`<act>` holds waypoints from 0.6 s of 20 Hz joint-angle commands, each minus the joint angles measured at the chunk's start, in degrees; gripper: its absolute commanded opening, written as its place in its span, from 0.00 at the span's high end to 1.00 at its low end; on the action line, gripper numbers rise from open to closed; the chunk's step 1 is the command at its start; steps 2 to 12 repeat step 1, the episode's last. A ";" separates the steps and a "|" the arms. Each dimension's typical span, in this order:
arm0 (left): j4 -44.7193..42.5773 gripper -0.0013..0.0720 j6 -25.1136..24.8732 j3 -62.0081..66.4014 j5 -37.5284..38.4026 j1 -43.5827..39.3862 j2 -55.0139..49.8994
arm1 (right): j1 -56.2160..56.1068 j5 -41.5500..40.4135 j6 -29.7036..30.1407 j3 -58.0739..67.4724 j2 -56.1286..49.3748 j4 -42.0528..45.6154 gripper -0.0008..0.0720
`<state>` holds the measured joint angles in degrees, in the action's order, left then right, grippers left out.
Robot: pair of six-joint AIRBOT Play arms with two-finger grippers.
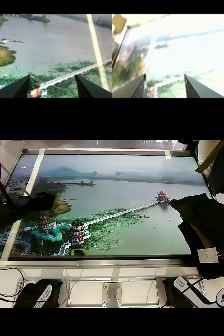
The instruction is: Fold the clothes and pants, and hang the long-sleeved shirts on hangers.
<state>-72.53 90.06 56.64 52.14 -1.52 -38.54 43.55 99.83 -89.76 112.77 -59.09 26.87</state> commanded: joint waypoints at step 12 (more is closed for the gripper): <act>-0.02 0.12 -0.02 0.04 0.11 0.07 0.00 | -7.37 1.31 0.92 0.11 0.52 2.78 0.23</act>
